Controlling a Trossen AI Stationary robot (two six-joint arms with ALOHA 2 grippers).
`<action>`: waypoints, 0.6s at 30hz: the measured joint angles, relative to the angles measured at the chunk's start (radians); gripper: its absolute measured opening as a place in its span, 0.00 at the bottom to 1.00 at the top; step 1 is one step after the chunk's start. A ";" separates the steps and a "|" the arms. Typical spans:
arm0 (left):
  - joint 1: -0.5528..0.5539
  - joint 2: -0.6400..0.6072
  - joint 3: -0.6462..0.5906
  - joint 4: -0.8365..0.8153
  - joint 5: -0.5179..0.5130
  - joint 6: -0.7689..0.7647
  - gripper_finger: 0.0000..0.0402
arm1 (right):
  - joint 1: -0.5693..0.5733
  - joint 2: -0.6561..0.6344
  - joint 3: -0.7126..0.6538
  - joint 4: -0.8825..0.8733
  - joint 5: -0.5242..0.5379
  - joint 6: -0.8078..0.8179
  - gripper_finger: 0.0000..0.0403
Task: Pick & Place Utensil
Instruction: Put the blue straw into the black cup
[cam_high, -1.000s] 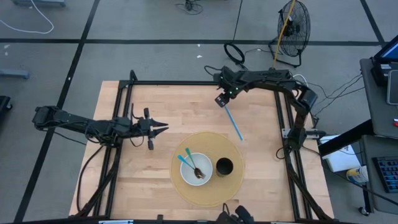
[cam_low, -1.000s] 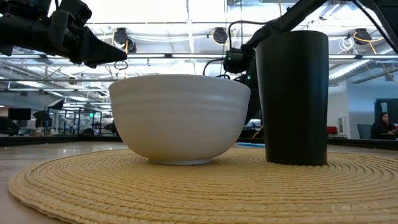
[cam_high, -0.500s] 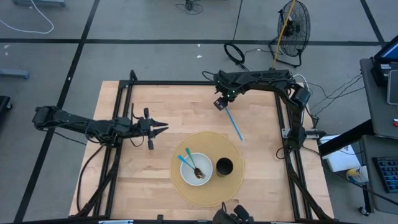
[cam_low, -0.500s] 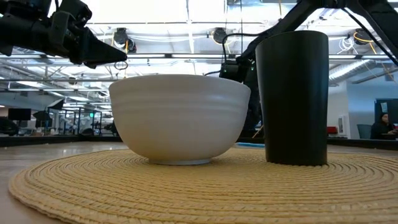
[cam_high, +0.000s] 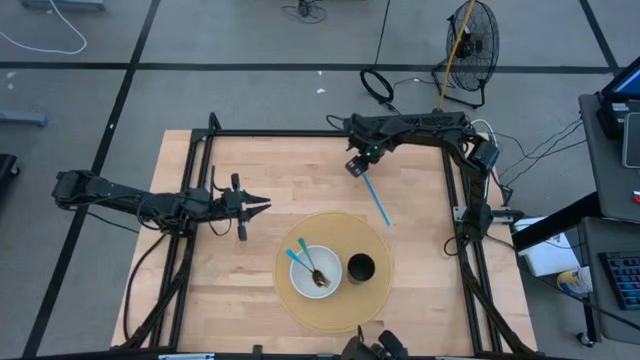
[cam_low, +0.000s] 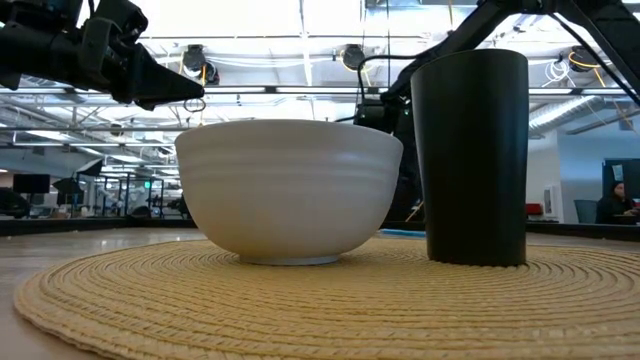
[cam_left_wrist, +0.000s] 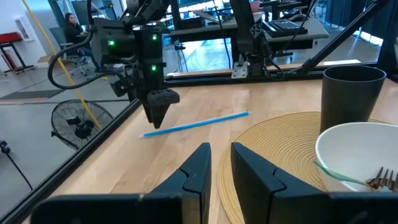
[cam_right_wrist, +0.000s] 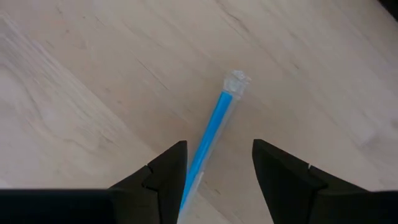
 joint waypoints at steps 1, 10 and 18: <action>0.000 0.000 0.000 0.000 0.000 0.000 0.17 | 0.000 0.000 0.000 0.001 -0.001 0.000 0.44; 0.000 0.000 0.000 0.000 0.000 -0.008 0.17 | 0.000 0.000 -0.022 -0.008 -0.005 0.035 0.44; 0.000 0.000 0.000 0.000 0.000 -0.011 0.17 | 0.001 0.000 -0.064 0.013 -0.005 0.053 0.44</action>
